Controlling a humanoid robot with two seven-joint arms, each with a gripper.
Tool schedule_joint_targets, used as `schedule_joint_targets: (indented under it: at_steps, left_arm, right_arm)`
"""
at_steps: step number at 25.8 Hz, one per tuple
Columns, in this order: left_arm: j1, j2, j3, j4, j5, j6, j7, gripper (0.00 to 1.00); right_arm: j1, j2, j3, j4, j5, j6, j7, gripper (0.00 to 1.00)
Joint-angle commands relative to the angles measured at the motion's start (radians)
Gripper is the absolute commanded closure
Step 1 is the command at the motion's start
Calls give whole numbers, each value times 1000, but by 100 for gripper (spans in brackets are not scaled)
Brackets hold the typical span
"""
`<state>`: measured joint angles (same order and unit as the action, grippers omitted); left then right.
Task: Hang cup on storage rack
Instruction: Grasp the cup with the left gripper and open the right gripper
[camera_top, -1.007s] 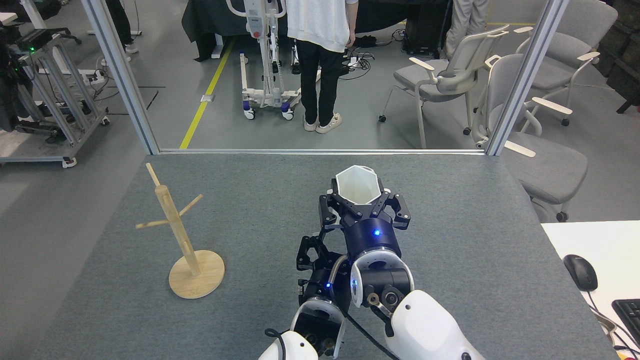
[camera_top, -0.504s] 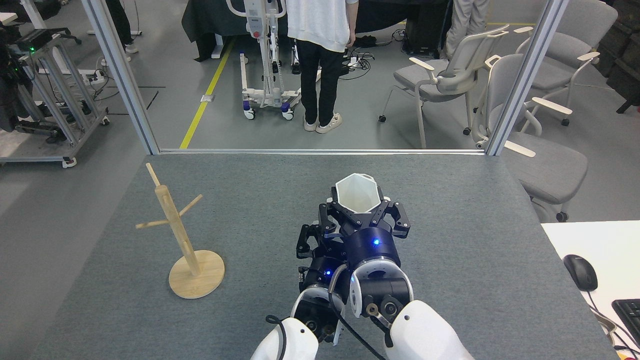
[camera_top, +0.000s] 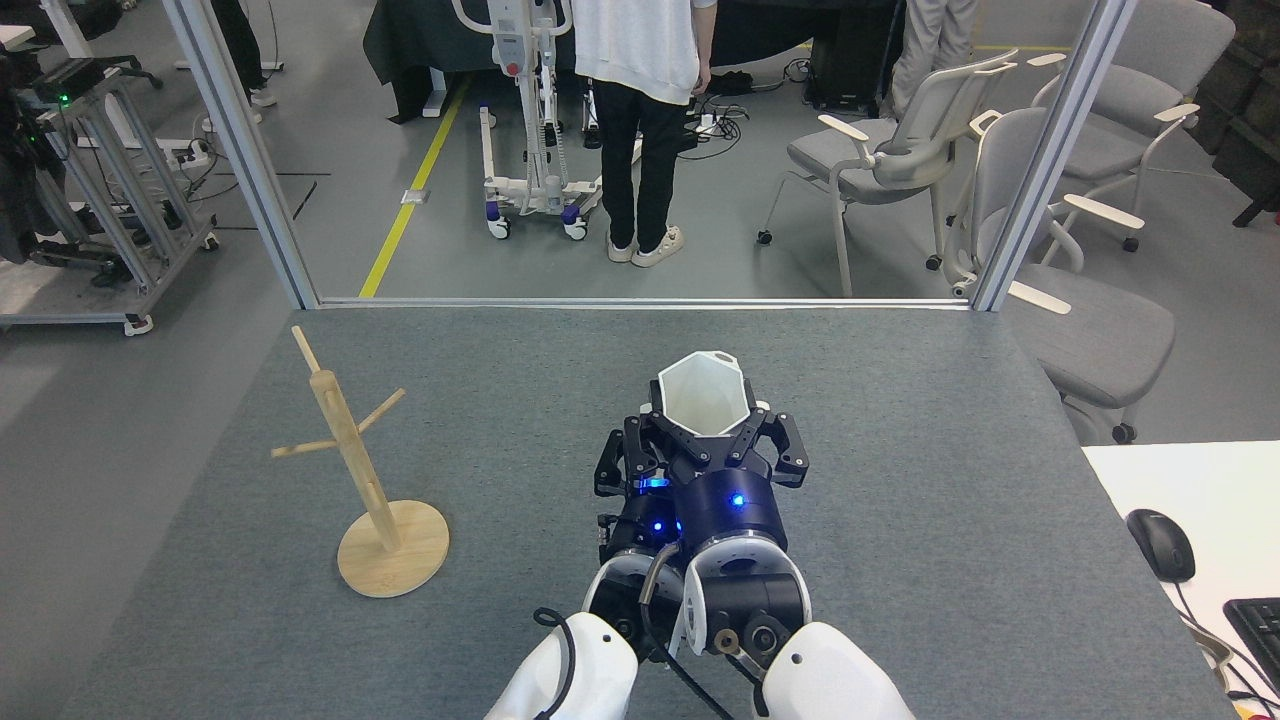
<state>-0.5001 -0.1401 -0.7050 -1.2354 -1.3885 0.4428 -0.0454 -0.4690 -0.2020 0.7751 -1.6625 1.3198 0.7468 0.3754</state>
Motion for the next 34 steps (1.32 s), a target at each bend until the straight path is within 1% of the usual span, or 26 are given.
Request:
schedule_joint_targets:
  at_steps: [1,2,4,5,6,7,8,9,10,11,15,16,17,20,23,29,34]
  left_arm:
    - [-6,1,-1,-3,-3,-18,-8,49]
    - [-6,1,-1,-4,-3,-32,-10,63]
    - [-6,1,-1,-4,-4,-58,-8,82]
    - [-6,1,-1,-4,-4,-61,-10,85]
    - [-6,1,-1,-3,-4,-58,-10,86]
    - [-6,1,1,-1,-4,-56,-10,87]
    - [-6,1,1,1,-4,-56,-10,88]
    - [-6,1,1,2,-3,-58,-10,89]
    - [-6,1,1,1,-3,-61,-10,92]
    - [-6,1,1,-1,-3,-64,-10,94]
    - [-6,1,-1,-7,-3,-69,-4,99]
    - [-6,1,-1,-9,-3,-72,1,100]
    - [-6,1,-1,-10,-3,-81,2,100]
    - [-6,2,-1,-12,-4,-111,10,100]
    - [-6,1,-1,-12,-4,-113,10,100]
    - [-6,2,-1,-10,-4,-113,10,100]
    - [-6,2,1,-10,-1,-113,9,100]
  right_arm:
    - [1,3,1,0,3,-3,20,100]
    - [1,3,1,0,3,-3,20,100]
    - [0,3,1,1,3,-3,20,100]
    - [-2,1,1,1,3,-3,20,100]
    - [-2,1,1,3,3,-1,20,99]
    - [-3,1,1,6,3,-3,20,94]
    - [-5,0,1,7,3,-3,20,85]
    - [-5,0,1,9,3,-1,20,72]
    - [-3,0,1,9,3,-1,20,62]
    - [-3,0,1,9,3,-1,20,54]
    - [1,-2,1,9,4,-1,19,27]
    - [1,-2,1,9,4,-1,17,21]
    - [1,-2,1,7,6,0,14,17]
    - [10,-11,1,0,6,-1,8,10]
    - [27,-30,0,-13,21,-3,7,2]
    - [73,-50,-5,-51,90,-3,5,1]
    - [110,-50,-5,-69,148,-3,5,1]
